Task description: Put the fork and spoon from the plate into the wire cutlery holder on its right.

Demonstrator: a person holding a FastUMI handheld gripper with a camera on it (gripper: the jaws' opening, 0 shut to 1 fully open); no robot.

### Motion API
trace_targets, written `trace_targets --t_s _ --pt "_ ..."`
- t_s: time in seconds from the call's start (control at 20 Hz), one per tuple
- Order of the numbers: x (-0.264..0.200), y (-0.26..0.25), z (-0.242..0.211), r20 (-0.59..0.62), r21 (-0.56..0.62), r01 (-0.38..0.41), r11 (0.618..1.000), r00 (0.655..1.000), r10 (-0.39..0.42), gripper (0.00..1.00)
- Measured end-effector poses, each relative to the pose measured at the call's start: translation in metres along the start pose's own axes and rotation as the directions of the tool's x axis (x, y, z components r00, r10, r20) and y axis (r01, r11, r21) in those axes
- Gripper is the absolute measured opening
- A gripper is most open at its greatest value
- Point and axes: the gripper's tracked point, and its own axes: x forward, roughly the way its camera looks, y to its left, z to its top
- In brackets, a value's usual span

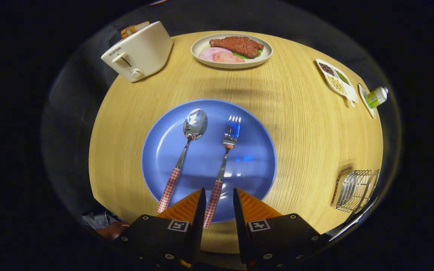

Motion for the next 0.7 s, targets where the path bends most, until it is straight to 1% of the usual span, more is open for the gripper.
trace_targets --t_s 0.1,0.3,0.45,0.6,0.7 --pt "0.006 0.003 -0.003 -0.042 0.020 -0.001 1.000 0.999 0.001 0.36" --pt "0.014 0.006 -0.003 -0.073 0.049 0.004 0.999 0.997 -0.001 0.22" --pt "0.015 0.003 -0.002 -0.071 0.062 0.018 0.998 0.997 -0.014 0.17" --pt "0.012 0.001 -0.001 -0.055 0.076 -0.008 0.997 0.998 0.013 0.09" --pt "0.005 -0.001 0.000 -0.017 0.082 -0.025 0.996 1.000 0.026 0.08"
